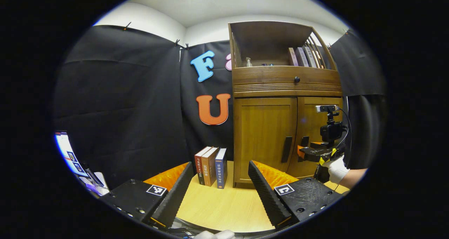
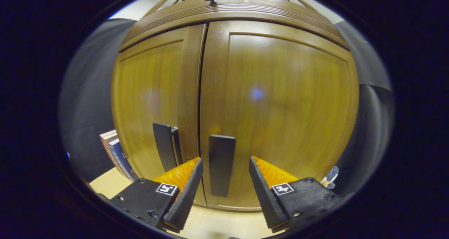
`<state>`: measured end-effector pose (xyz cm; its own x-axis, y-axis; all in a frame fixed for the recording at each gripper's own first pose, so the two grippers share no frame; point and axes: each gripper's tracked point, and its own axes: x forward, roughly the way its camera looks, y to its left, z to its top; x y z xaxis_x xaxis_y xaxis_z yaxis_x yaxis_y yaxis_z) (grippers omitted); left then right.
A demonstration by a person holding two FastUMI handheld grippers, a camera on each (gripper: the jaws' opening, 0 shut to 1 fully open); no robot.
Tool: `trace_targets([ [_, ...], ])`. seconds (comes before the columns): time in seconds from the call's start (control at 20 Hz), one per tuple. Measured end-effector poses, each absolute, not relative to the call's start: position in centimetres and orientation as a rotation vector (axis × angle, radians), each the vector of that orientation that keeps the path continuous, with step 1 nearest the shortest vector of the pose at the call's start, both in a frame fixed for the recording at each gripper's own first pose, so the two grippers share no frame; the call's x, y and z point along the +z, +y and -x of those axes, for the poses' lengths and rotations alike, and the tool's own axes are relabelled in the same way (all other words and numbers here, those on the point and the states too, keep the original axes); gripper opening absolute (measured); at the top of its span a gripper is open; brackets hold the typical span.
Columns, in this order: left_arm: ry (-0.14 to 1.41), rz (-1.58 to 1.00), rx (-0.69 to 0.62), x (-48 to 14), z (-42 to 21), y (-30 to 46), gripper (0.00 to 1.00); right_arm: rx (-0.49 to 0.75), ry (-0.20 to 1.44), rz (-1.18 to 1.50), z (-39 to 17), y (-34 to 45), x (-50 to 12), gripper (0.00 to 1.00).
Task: Open the right door of the double-door shoe cabinet with the right hand, and open the left door with the left hand.
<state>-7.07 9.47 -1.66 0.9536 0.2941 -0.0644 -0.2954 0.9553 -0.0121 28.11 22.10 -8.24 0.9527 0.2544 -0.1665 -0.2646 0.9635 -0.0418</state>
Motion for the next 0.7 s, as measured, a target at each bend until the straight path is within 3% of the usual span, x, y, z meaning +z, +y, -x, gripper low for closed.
trace_targets([
  [0.15, 0.064, 0.032, 0.309, -1.8, 7.2, 9.8, 0.95, 0.252, 0.167, 0.081, -28.9, 22.7, -8.6, 0.74],
  [0.35, 0.062, 0.032, 0.325, -2.2, 7.9, 10.3, 0.96, 0.182, 0.173, 0.096, -29.3, 22.3, -8.6, 0.52],
  [0.4, 0.065, 0.03, 0.331, -2.4, 8.2, 10.3, 0.96, 0.18, 0.18, 0.093, -29.3, 22.3, -8.6, 0.41],
  [0.7, 0.067, 0.037, 0.311, -3.3, 9.5, 9.5, 0.95, 0.244, 0.228, 0.022, -28.5, 22.5, -9.3, 0.33],
])
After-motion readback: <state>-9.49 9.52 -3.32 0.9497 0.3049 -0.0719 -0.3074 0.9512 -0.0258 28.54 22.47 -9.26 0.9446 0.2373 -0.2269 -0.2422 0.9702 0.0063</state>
